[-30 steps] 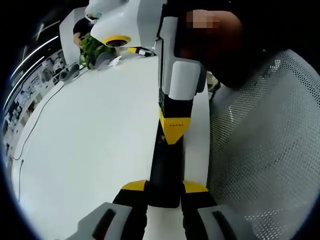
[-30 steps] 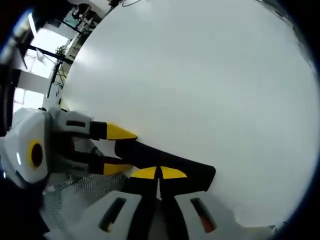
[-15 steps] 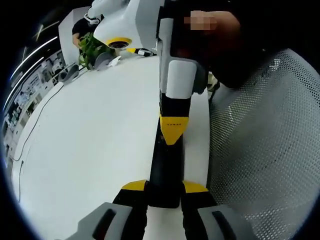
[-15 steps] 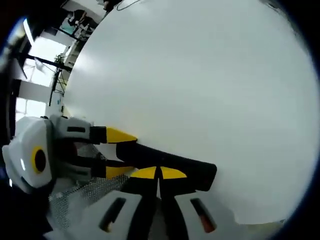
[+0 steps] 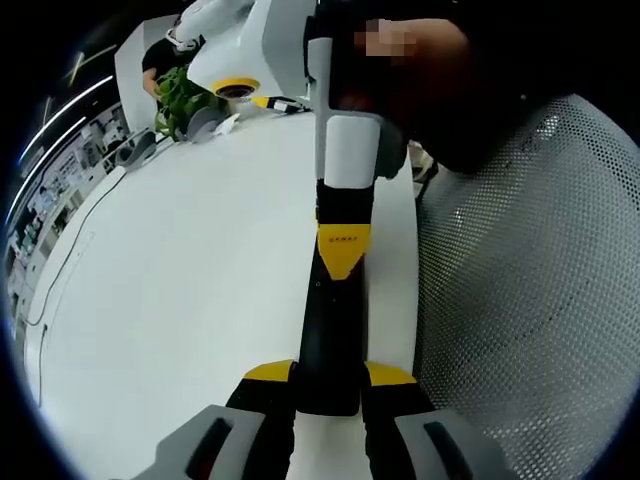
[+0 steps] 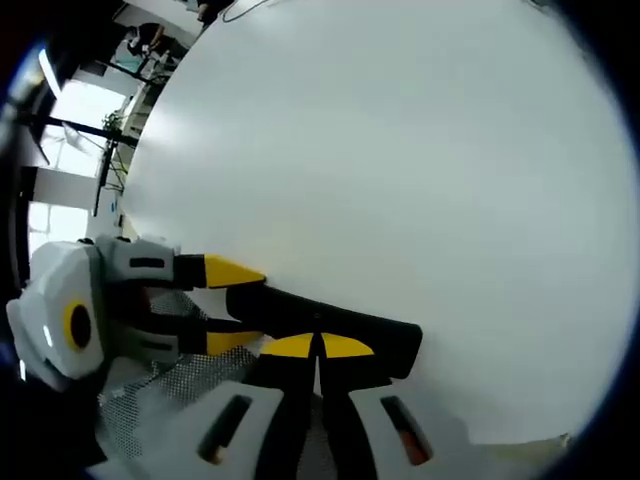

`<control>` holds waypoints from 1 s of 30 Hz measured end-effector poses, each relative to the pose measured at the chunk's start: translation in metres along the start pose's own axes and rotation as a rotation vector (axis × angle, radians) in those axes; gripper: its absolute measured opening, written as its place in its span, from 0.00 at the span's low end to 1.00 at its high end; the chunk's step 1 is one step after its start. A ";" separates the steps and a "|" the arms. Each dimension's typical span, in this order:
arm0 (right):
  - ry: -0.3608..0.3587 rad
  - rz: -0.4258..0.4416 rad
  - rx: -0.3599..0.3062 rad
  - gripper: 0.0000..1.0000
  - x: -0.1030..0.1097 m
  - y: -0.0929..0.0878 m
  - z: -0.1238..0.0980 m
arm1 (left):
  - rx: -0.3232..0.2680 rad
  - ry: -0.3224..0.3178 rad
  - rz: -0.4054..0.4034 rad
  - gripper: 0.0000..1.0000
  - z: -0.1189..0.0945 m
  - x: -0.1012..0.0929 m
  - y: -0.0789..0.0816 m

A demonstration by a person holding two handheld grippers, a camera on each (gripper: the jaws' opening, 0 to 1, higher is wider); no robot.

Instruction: Press the specified remote control buttons in sequence, fully releasing each button before pressing the next.

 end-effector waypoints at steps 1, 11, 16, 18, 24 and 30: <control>0.002 0.003 0.000 0.00 0.000 0.000 0.000 | 0.000 0.000 0.000 0.25 0.000 0.000 0.000; -0.008 -0.047 -0.006 0.00 0.006 0.001 0.002 | -0.002 0.000 -0.002 0.25 0.000 0.000 0.000; -0.015 -0.068 -0.005 0.00 0.009 0.000 0.003 | -0.003 0.000 -0.003 0.25 0.000 0.000 0.000; -0.016 -0.070 -0.004 0.00 0.008 0.001 0.003 | -0.003 0.000 -0.003 0.25 0.000 0.000 0.000; -0.030 -0.095 -0.007 0.00 0.010 0.000 0.004 | -0.004 -0.001 -0.004 0.25 0.001 0.000 0.000; -0.026 -0.086 -0.006 0.00 0.009 0.001 0.004 | -0.004 -0.002 -0.004 0.25 0.001 0.001 0.000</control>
Point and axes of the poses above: the point that each gripper's makers call its tool centre point, and the gripper's own axes: z roughly forward along the fingers, x roughly to its left, y roughly out of its top, the point moved 8 cm from there along -z, roughly backward along the fingers, and after that the axes turned 8 degrees about z, right-handed, at the moved point
